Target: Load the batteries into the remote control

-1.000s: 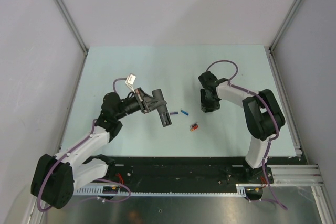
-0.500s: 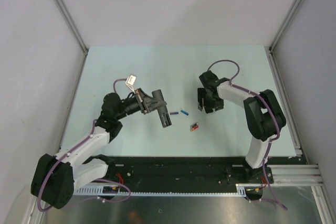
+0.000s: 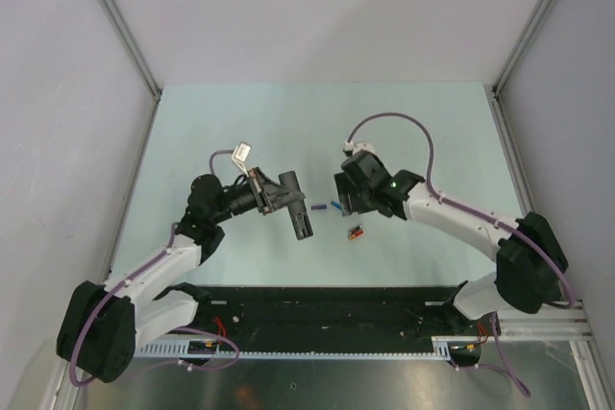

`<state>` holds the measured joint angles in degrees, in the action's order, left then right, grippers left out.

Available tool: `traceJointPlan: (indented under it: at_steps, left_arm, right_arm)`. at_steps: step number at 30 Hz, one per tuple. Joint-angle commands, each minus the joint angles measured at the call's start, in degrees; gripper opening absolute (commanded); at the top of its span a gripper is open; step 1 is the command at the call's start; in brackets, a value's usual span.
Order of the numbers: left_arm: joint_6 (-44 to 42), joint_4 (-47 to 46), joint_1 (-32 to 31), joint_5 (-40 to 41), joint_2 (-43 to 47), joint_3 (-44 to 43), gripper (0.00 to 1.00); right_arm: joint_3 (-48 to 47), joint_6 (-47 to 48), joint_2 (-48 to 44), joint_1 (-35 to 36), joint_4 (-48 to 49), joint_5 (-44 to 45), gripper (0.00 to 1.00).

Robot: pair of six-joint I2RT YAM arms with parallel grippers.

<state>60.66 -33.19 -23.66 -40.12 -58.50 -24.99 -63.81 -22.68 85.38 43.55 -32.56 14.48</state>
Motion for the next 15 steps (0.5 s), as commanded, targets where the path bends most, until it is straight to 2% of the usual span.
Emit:
traceJointPlan:
  at_steps: [1, 7, 15]
  left_arm:
    - [1.21, -2.67, 0.02, -2.95, 2.68, 2.66, 0.0]
    - [1.65, -6.52, 0.02, -1.9, 6.29, 6.62, 0.0]
    - [2.0, -10.4, 0.02, -2.95, 7.35, 8.47, 0.0]
  right_arm:
    - [8.07, -2.28, -5.22, 3.2, 2.84, 1.7, 0.69]
    - [17.48, -5.44, -12.25, 4.0, 8.03, 0.38, 0.72]
    - [19.25, -7.38, -13.76, 6.11, 11.28, 1.69, 0.72]
